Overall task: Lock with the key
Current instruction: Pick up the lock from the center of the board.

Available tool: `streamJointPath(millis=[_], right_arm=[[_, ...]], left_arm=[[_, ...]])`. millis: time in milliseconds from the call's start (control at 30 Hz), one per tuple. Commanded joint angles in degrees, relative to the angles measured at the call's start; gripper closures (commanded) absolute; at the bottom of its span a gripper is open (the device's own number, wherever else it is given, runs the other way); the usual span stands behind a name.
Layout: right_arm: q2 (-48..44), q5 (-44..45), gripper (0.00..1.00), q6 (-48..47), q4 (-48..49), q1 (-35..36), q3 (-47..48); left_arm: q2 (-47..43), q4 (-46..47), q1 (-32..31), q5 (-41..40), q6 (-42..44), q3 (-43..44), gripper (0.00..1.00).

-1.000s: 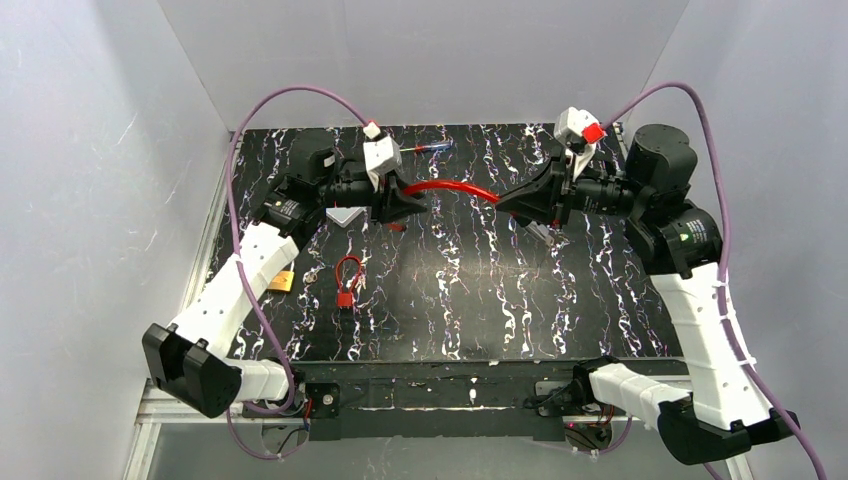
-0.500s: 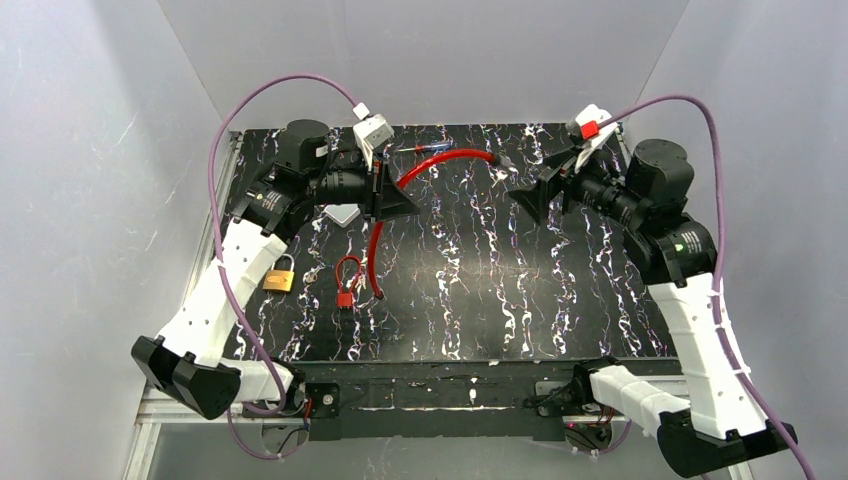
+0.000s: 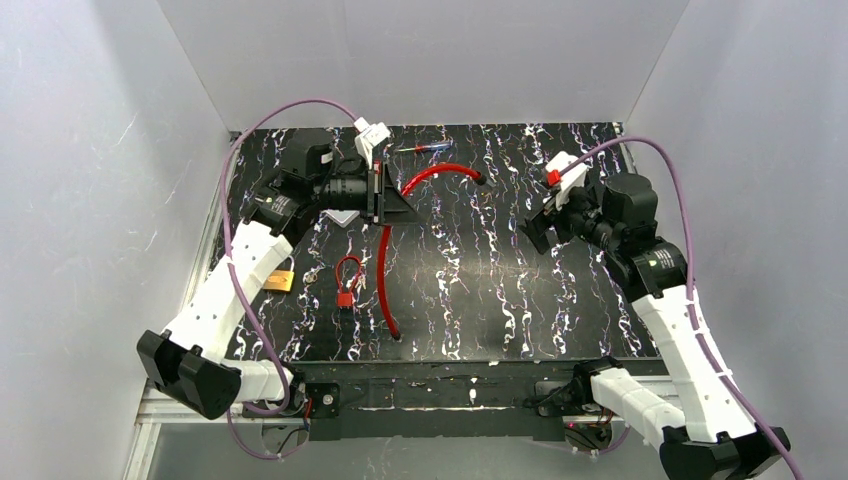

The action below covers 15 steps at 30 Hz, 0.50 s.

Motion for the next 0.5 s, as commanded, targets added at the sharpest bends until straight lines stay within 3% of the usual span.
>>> streamJointPath(millis=[0, 200, 467], right_arm=[[-1.0, -6.9, 0.02, -4.1, 6.1, -0.1, -0.8], [-0.3, -13.5, 0.02, -5.9, 14.5, -0.1, -3.2], [-0.8, -18.0, 0.03, -10.0, 24.6, 0.0, -11.0]], left_arm=[[-2.4, 9.1, 0.2, 8.4, -10.5, -3.4, 1.0], [-2.7, 17.6, 0.2, 11.3, -17.6, -7.6, 1.0], [-3.2, 19.2, 0.2, 13.7, -19.9, -7.9, 1.0]])
